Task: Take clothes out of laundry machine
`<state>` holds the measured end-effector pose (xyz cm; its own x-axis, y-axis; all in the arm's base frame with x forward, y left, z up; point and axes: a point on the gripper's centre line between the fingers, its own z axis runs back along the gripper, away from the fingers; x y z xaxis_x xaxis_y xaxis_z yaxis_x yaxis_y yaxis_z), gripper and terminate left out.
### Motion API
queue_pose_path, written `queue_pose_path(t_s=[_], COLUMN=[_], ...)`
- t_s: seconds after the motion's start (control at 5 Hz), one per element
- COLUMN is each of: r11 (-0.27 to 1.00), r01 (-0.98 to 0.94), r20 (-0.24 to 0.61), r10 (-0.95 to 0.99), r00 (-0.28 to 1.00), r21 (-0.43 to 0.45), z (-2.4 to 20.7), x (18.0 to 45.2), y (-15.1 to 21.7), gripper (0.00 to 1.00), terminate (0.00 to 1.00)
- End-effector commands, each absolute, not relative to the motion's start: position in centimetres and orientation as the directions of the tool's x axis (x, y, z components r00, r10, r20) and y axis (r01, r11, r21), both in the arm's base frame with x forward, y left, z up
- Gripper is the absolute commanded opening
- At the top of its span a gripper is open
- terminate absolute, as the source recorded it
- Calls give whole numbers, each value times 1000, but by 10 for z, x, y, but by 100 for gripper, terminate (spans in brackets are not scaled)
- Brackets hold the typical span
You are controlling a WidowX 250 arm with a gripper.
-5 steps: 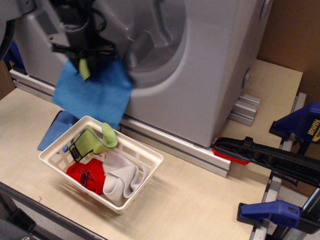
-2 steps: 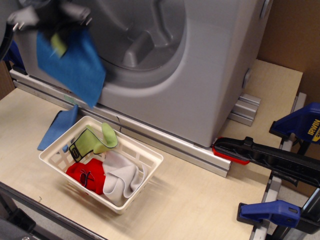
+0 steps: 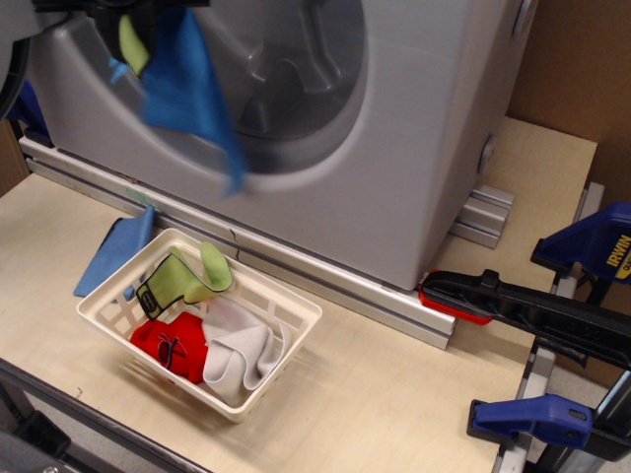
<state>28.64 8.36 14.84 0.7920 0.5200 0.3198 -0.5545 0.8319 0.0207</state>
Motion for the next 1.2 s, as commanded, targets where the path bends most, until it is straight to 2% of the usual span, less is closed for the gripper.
queue_pose_path(t_s=[0.0, 0.4, 0.6, 0.8, 1.0], r11=[849, 819, 857, 884, 916], r01=[-527, -573, -514, -467, -394], r20=[241, 81, 16, 83, 196], r10=[515, 571, 514, 465, 401], r00=[822, 817, 858, 882, 895], r21=[-17, 11, 49, 6, -75], z=[137, 111, 79, 52, 34], x=[245, 197, 199, 214, 227], y=[76, 67, 65, 65, 66], gripper=[0, 0, 0, 0, 0], terminate=[0, 0, 0, 0, 0])
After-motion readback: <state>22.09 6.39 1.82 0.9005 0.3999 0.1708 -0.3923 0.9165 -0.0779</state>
